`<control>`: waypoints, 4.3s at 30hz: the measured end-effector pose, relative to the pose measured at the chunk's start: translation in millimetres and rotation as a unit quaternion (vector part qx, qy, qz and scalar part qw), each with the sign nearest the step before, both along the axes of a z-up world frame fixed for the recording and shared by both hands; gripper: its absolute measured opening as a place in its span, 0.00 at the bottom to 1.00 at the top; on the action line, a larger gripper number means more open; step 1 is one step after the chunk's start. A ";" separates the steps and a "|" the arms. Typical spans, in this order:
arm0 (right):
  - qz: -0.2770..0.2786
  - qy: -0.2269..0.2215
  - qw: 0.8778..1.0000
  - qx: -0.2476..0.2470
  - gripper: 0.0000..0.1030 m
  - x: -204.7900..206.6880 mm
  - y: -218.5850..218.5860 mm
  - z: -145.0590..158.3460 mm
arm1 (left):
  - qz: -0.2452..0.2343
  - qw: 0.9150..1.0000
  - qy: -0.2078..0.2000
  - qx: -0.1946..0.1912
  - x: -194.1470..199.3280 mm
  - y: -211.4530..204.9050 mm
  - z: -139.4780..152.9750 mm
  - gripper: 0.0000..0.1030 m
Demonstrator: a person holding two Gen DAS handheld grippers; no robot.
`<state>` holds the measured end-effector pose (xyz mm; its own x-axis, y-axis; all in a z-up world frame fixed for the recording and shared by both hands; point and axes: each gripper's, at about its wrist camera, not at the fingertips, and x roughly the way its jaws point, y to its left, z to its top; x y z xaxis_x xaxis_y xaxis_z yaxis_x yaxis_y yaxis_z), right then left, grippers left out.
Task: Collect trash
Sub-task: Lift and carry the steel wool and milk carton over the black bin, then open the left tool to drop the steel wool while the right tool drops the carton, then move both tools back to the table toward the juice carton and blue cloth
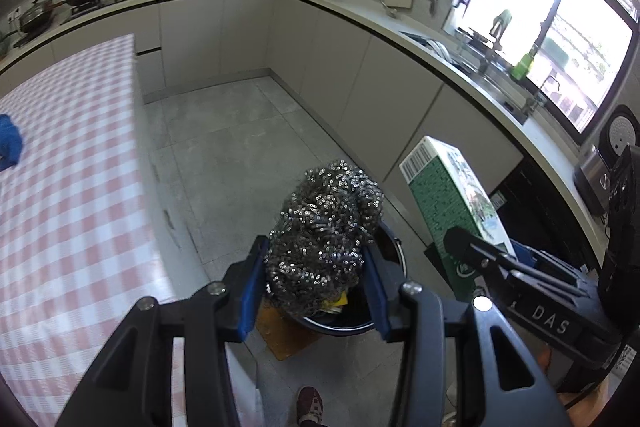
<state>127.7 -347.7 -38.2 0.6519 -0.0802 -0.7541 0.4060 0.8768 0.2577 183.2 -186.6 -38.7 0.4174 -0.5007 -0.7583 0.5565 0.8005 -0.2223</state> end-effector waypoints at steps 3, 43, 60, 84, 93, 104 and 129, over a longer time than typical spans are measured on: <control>-0.011 0.012 1.000 0.004 0.54 -8.5 -17.7 -11.1 | -0.011 1.000 0.010 0.003 0.3 -16.3 -8.1 0.45; 0.031 0.086 0.995 0.028 0.74 40.7 -103.0 -78.5 | 0.067 0.992 0.095 0.046 24.5 -65.1 -40.8 0.68; 0.110 0.006 0.993 0.049 0.77 26.3 -10.3 12.4 | 0.100 0.992 0.071 -0.023 -9.6 35.5 34.8 0.68; 0.243 -0.046 0.969 0.030 0.80 108.8 223.6 57.3 | 0.268 0.963 -0.011 0.007 13.3 265.5 58.3 0.71; 0.256 -0.043 0.966 -0.017 0.81 144.0 293.1 59.1 | 0.305 0.951 -0.028 0.031 38.1 323.3 51.9 0.71; 0.273 -0.049 0.961 -0.018 0.82 203.4 349.3 59.9 | 0.306 0.950 -0.035 0.051 86.3 359.5 48.0 0.71; 0.280 -0.002 0.959 -0.051 0.82 333.9 396.2 21.2 | 0.295 0.952 -0.001 0.083 202.6 400.0 15.7 0.72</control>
